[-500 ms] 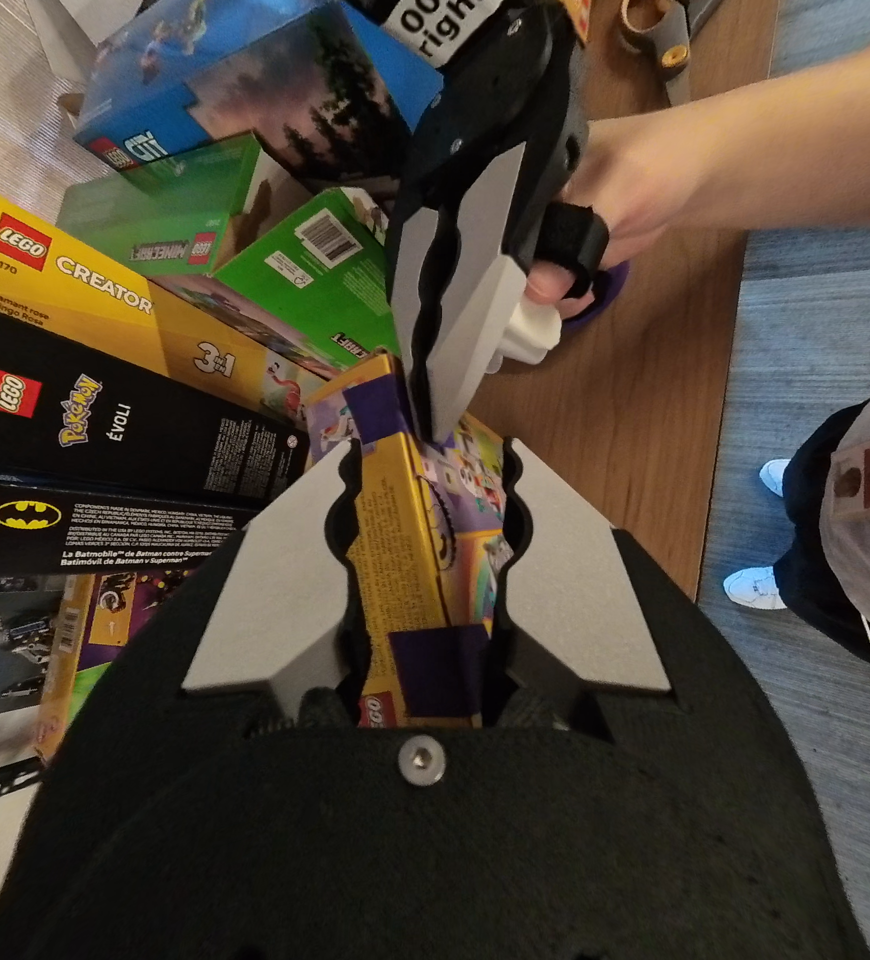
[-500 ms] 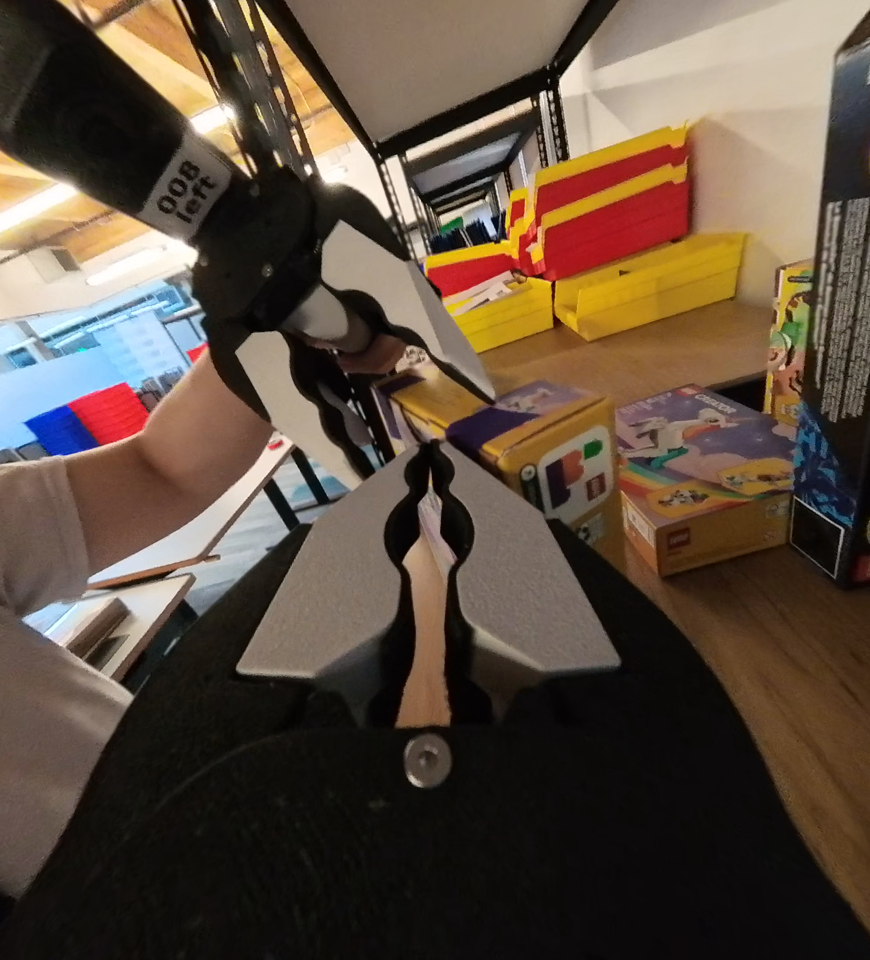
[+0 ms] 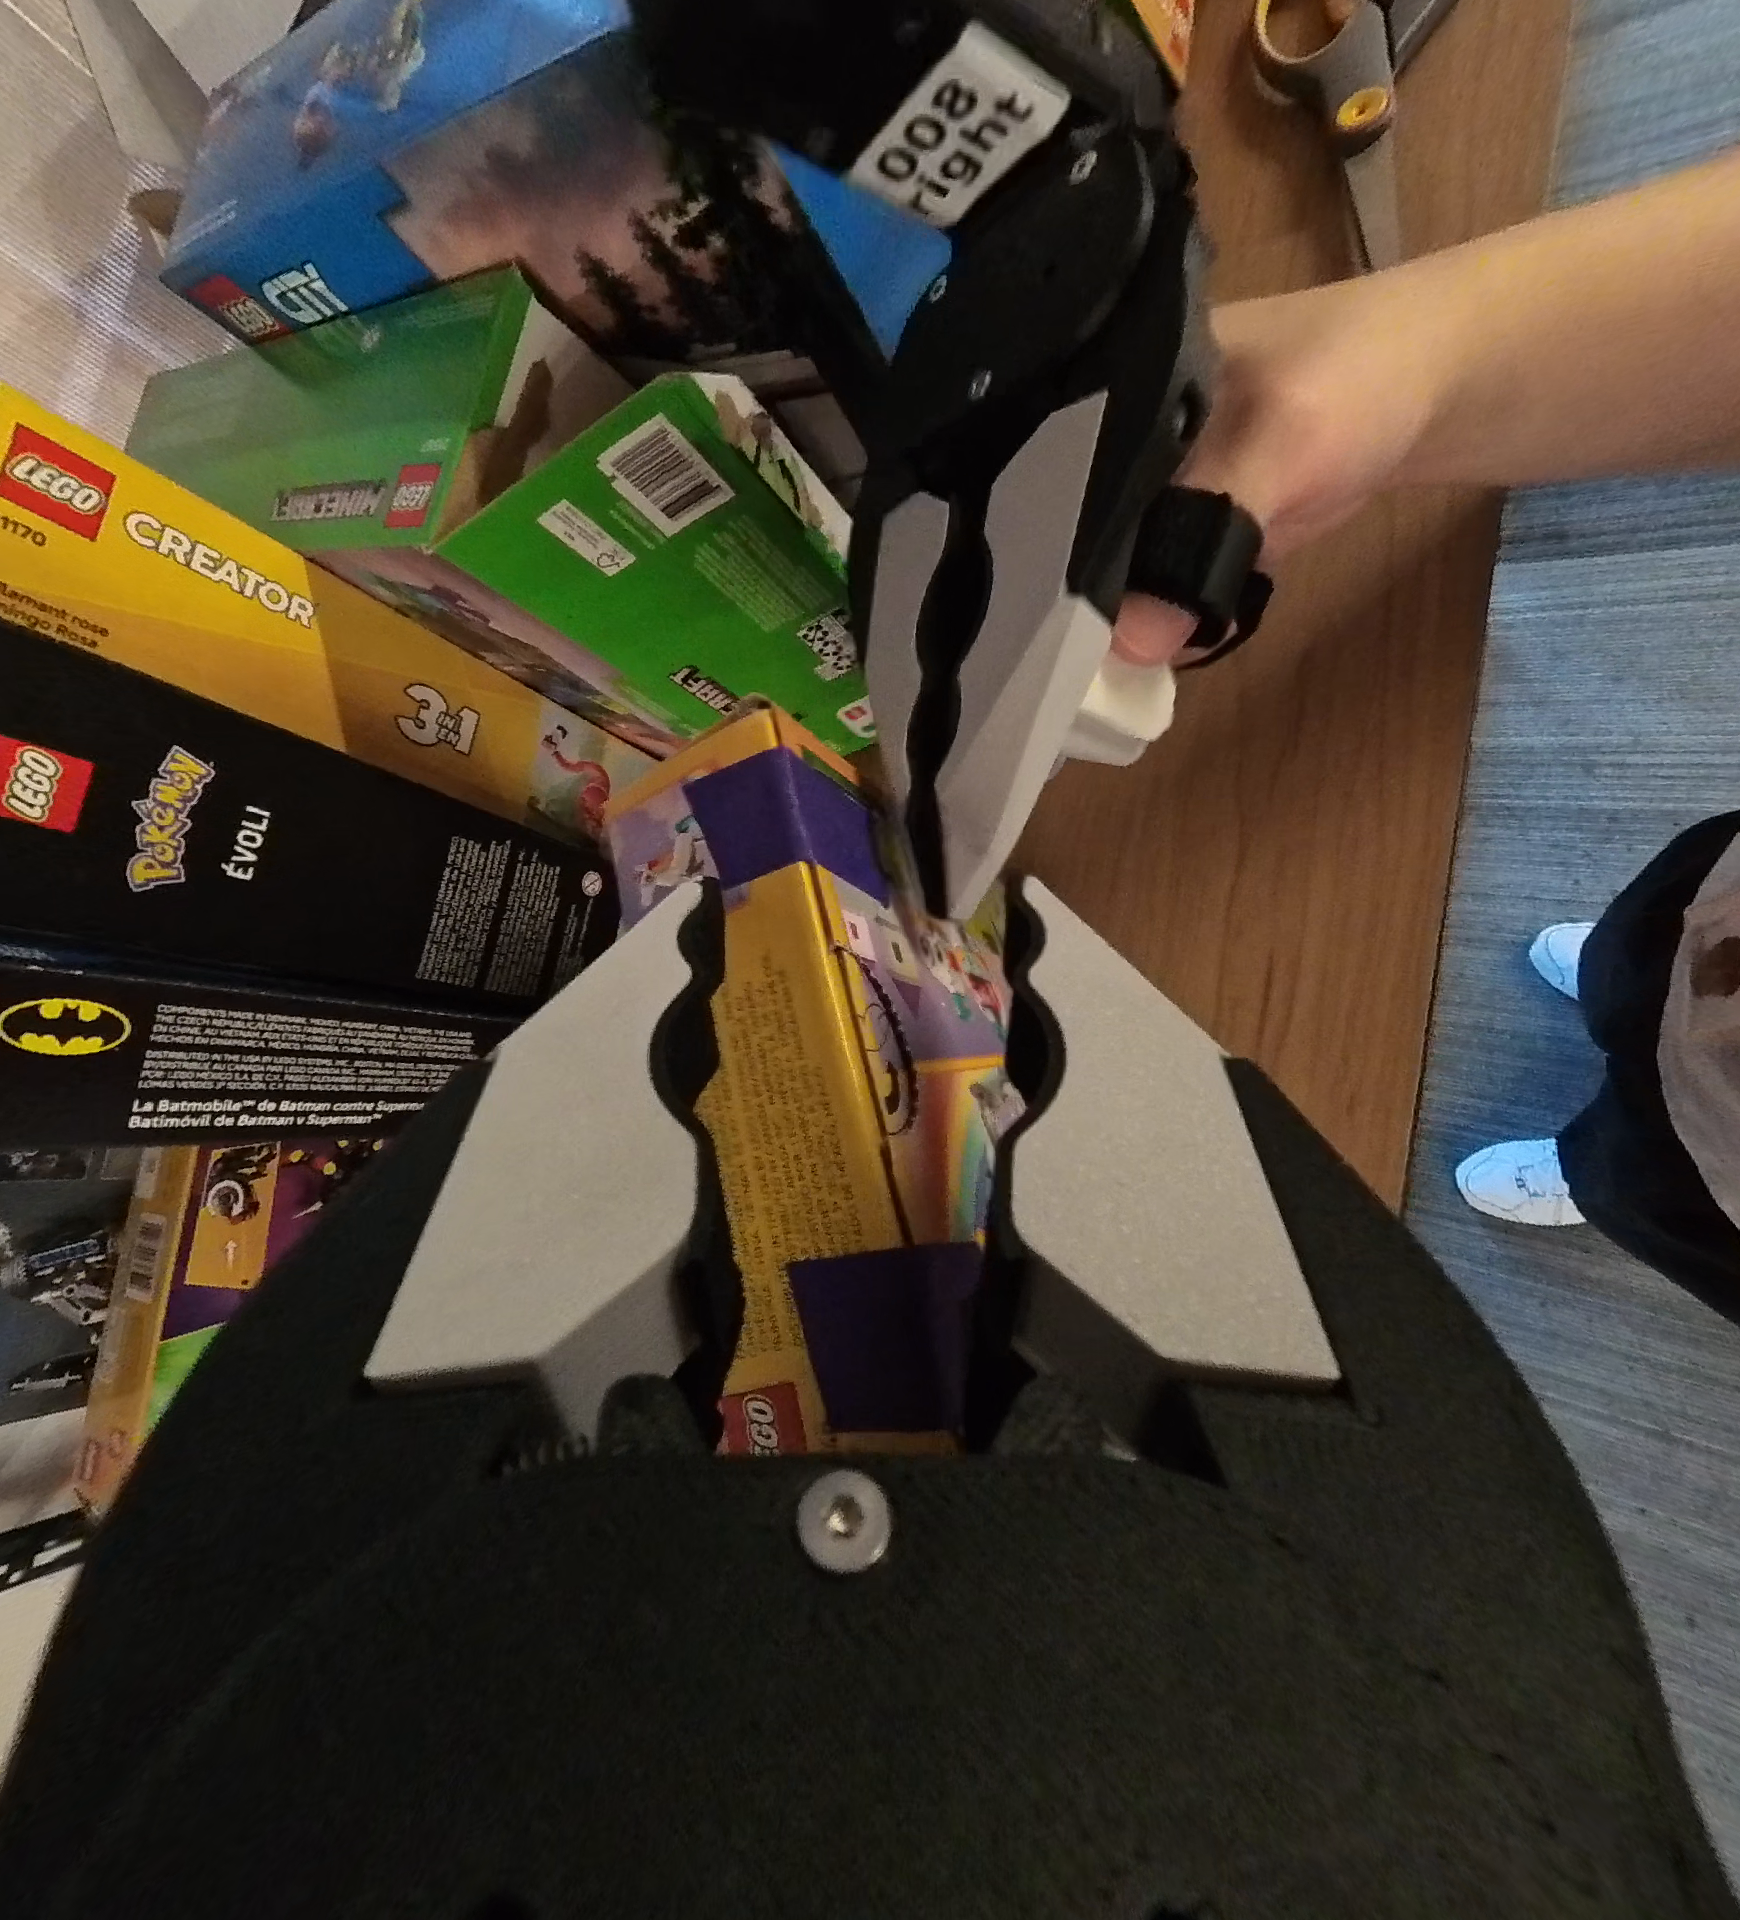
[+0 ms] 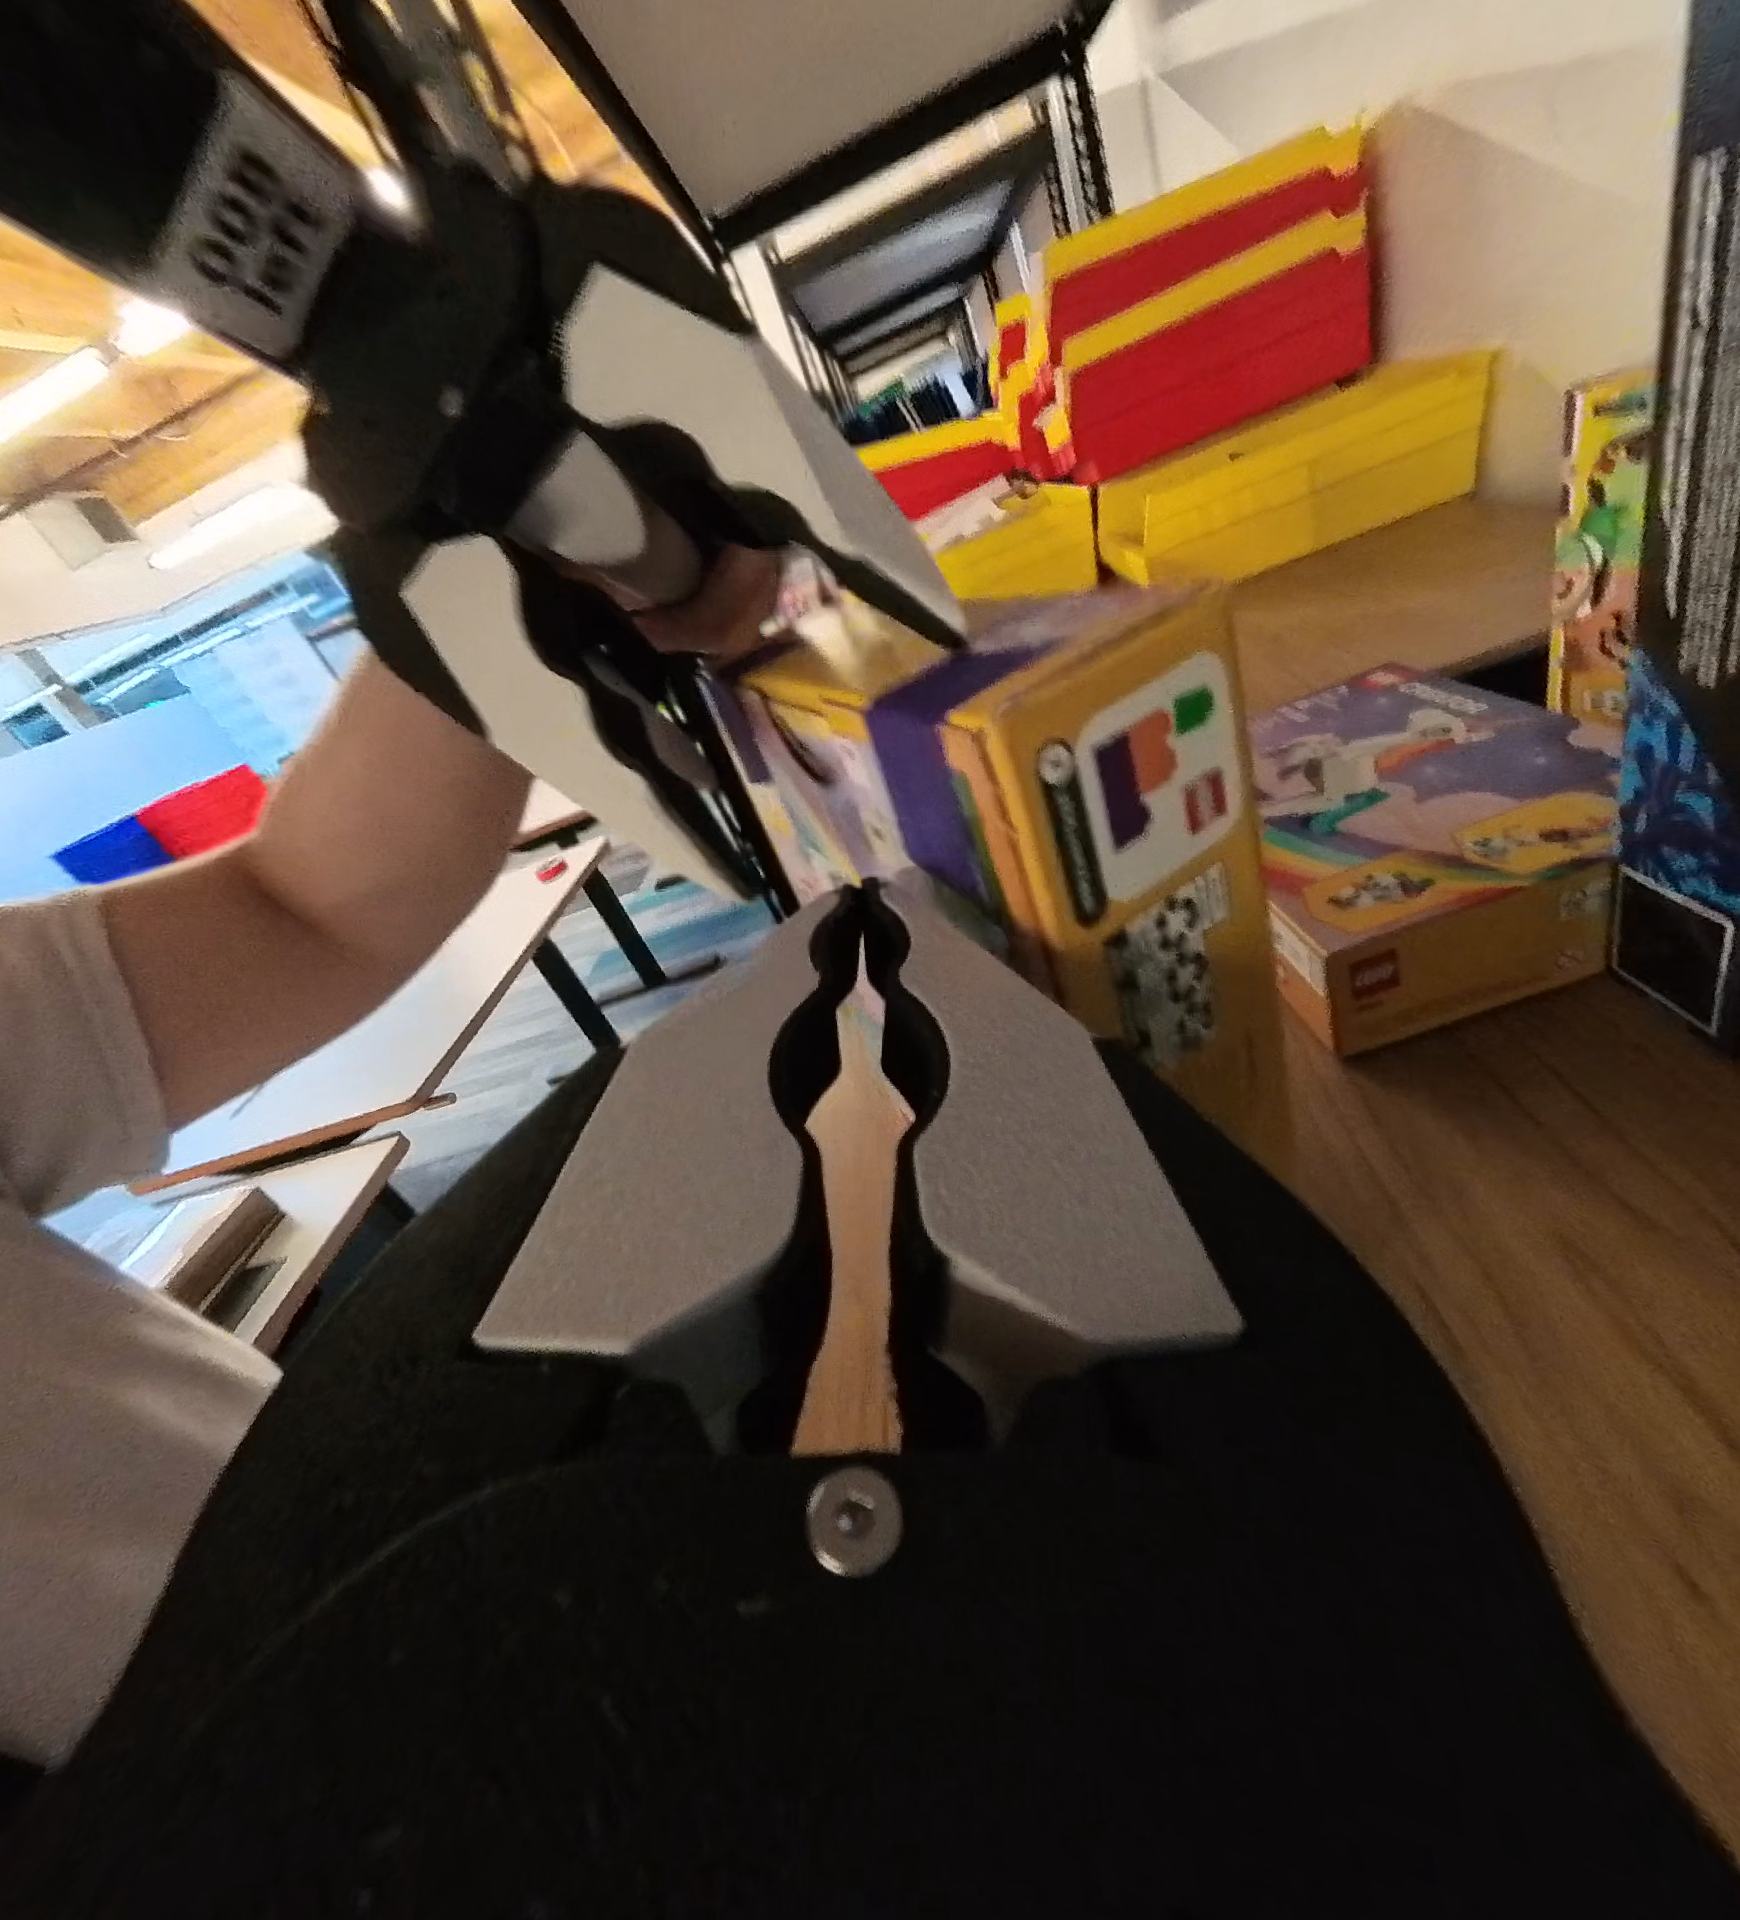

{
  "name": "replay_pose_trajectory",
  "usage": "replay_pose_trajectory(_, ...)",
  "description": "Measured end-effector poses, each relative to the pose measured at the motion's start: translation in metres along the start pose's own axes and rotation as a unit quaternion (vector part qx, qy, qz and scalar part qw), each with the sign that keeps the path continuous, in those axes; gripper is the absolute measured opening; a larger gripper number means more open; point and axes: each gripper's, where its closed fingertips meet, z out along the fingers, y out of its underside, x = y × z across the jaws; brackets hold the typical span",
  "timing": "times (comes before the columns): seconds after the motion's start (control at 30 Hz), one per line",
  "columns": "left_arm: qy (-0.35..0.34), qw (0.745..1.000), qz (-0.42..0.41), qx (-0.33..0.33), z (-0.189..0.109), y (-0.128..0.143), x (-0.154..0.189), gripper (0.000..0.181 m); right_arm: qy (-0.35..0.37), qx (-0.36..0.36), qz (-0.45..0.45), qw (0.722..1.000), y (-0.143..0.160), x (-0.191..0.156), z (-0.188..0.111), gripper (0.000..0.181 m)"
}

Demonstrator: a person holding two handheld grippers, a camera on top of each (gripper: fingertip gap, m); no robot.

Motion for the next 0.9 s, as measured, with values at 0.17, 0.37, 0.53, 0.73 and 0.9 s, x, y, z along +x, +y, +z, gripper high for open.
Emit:
replay_pose_trajectory(0.17,0.001,1.0,0.002,-0.003,0.0,0.0,0.001,0.055,0.008,0.014,-0.03,0.999,-0.028,-0.01,0.005,0.0)
replay_pose_trajectory(0.37,-0.005,1.0,0.004,-0.01,0.001,0.002,0.0,0.056,0.01,-0.019,-0.003,1.0,-0.004,0.004,0.006,0.0)
replay_pose_trajectory(0.53,0.001,1.0,-0.001,-0.001,0.0,-0.001,0.002,0.054,-0.011,0.034,-0.007,0.999,-0.026,-0.003,-0.004,0.0)
replay_pose_trajectory(0.73,-0.006,1.0,0.009,-0.019,0.001,0.002,0.0,0.057,0.017,-0.014,-0.017,1.0,-0.022,0.01,-0.011,0.0)
replay_pose_trajectory(0.9,-0.005,1.0,0.004,-0.013,0.001,0.002,-0.001,0.056,-0.005,0.006,-0.001,1.0,-0.02,0.01,-0.013,0.0)
